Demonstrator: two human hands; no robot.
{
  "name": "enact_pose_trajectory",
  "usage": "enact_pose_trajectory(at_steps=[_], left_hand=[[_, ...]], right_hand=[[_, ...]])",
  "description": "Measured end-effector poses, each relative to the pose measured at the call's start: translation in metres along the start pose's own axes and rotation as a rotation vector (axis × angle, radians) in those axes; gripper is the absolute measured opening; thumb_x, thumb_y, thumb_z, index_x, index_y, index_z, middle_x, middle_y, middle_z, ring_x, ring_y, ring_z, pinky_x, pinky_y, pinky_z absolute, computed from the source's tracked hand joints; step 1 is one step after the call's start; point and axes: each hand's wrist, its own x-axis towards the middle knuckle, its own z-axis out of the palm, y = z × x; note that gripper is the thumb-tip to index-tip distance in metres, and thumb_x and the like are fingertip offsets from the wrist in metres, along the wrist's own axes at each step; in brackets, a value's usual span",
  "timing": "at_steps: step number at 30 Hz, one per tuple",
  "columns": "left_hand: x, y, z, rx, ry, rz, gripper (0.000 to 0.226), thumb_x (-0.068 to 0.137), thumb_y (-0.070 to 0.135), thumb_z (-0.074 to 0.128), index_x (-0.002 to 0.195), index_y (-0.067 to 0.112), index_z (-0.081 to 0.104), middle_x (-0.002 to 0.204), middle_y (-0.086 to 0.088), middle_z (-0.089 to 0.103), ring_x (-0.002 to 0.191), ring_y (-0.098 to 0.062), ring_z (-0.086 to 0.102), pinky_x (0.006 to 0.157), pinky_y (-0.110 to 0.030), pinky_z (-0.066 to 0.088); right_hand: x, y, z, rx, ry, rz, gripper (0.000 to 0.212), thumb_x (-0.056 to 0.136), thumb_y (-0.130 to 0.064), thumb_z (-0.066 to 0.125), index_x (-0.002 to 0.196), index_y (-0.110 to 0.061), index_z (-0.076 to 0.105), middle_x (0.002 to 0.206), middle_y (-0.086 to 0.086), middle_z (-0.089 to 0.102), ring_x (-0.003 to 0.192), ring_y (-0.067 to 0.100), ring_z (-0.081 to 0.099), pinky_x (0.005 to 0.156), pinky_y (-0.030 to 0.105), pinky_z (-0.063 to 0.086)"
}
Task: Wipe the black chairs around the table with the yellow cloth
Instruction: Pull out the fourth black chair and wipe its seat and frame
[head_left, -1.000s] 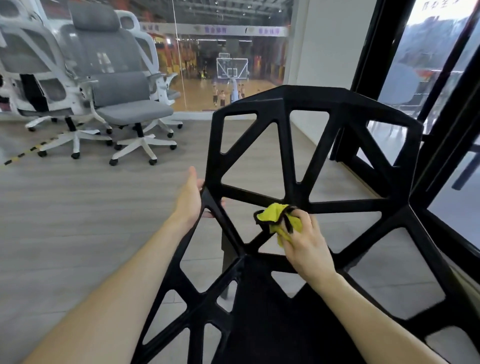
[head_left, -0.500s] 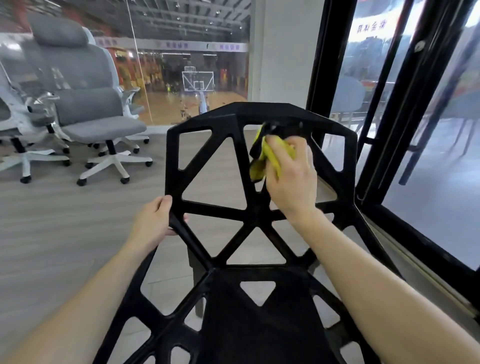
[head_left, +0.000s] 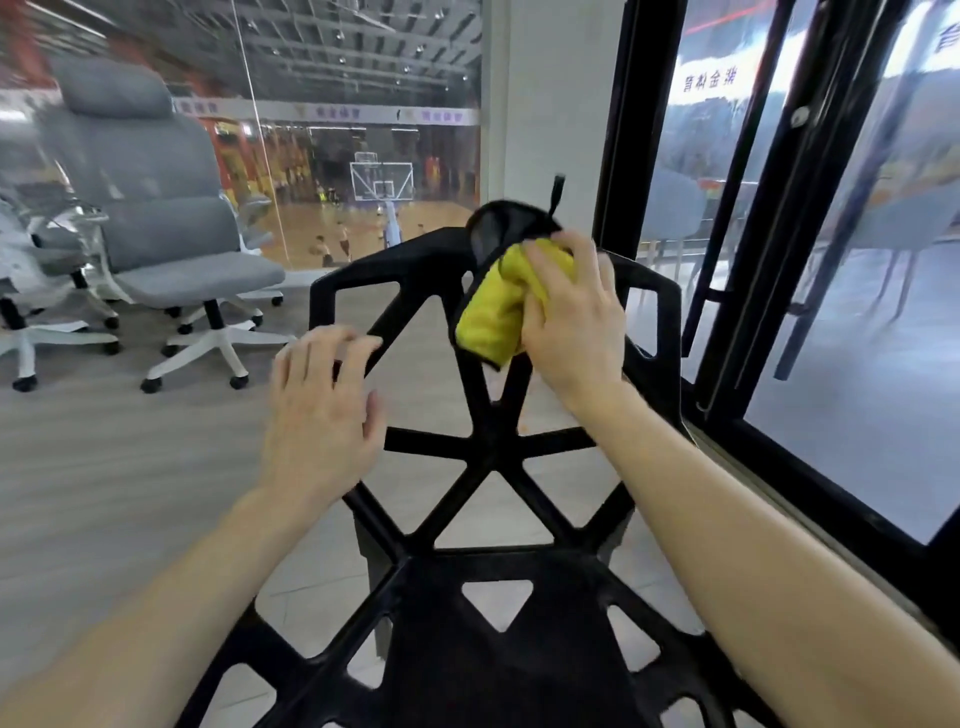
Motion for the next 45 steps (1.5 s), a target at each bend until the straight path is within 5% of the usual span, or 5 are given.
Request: enact_pose_trajectory(at_steps=[9,16,21,27,45], left_hand=[[0.165,0.043,0.033,-0.159,-0.343,-0.080,0.051,0.114,0.037,0.032,0.160,0.022,0.045,0.164,-0.002,0.047,0.152,-0.029,0.038,0.127,-0.050,0.026],[0.181,0.043,0.054,-0.096,-0.415,-0.198,0.052,0.113,0.042,0.020,0.161,0.039,0.039,0.164,0.007,0.039,0.145,-0.036,0.038,0.119,-0.052,0.026],[0.178,0.047,0.062,-0.066,-0.332,-0.237,0.047,0.113,0.043,0.020,0.152,0.039,0.046,0.154,0.005,0.047,0.134,-0.033,0.044,0.107,-0.047,0.029],[0.174,0.044,0.068,-0.075,-0.282,-0.218,0.047,0.113,0.044,0.020,0.150,0.038,0.048,0.153,0.006,0.050,0.132,-0.032,0.045,0.113,-0.049,0.030],[0.176,0.066,0.071,0.154,-0.348,-0.197,0.083,0.098,0.078,0.014,0.161,0.030,0.038,0.163,-0.008,0.043,0.155,-0.035,0.032,0.132,-0.059,0.010]], right_hand=[[-0.176,0.002,0.040,-0.032,-0.477,-0.087,0.038,0.092,-0.008,0.056,0.127,-0.021,0.063,0.144,0.001,0.041,0.114,0.028,0.049,0.086,0.041,0.058],[0.012,0.015,0.012,-0.127,0.029,0.011,0.037,0.104,-0.027,0.057,0.141,-0.029,0.065,0.138,0.007,0.056,0.122,0.033,0.052,0.092,0.046,0.052],[0.052,0.024,0.039,-0.263,-0.152,0.039,0.068,0.091,-0.084,0.044,0.138,-0.037,0.060,0.158,0.006,0.044,0.144,0.037,0.039,0.119,0.070,0.027],[0.008,0.102,-0.002,-0.220,-0.078,-0.084,0.047,0.098,-0.041,0.070,0.142,-0.026,0.062,0.155,0.012,0.049,0.132,0.038,0.052,0.120,0.062,0.033],[-0.093,0.123,-0.048,-0.044,-0.242,0.069,0.039,0.098,-0.020,0.071,0.136,-0.026,0.067,0.155,0.006,0.043,0.119,0.032,0.064,0.097,0.050,0.060]])
